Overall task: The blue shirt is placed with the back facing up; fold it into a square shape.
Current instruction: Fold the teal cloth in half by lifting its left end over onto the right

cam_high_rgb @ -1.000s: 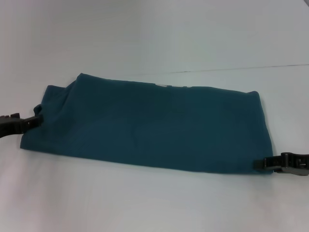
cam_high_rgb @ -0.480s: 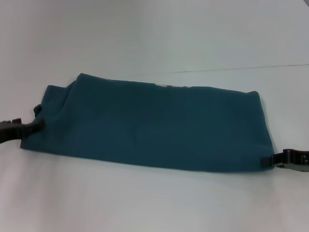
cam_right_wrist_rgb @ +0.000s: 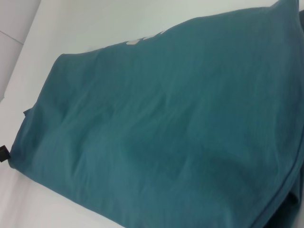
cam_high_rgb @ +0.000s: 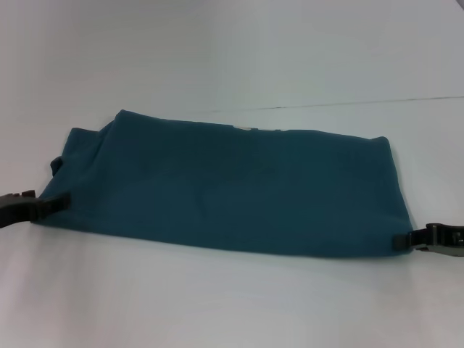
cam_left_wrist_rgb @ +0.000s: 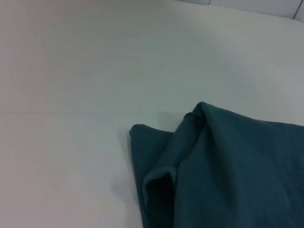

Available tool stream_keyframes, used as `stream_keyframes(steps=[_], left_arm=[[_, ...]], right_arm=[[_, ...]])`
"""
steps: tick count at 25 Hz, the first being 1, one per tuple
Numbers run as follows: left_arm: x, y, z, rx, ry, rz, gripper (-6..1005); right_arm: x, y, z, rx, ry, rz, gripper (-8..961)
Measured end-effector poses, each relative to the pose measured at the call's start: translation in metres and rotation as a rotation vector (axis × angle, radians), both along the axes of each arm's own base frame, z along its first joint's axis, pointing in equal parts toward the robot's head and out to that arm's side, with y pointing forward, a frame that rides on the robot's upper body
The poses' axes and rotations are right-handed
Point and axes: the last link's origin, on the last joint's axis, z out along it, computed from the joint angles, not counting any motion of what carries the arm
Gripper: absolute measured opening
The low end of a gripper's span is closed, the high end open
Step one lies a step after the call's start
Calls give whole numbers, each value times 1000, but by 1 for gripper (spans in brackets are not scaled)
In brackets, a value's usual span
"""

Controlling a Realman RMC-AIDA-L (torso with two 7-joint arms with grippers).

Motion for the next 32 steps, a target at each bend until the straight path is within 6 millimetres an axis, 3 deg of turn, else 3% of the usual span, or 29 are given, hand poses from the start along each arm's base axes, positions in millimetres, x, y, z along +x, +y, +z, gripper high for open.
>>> stream_keyframes(steps=[27,32], left_arm=[[-2,-2,-8,-15,14,7,754],[-4,-3,-7,-16,31,13,689]], right_arm=[[1,-2,-1,-3,1,-2,40],[1,-2,-1,-1,4,-3,44]])
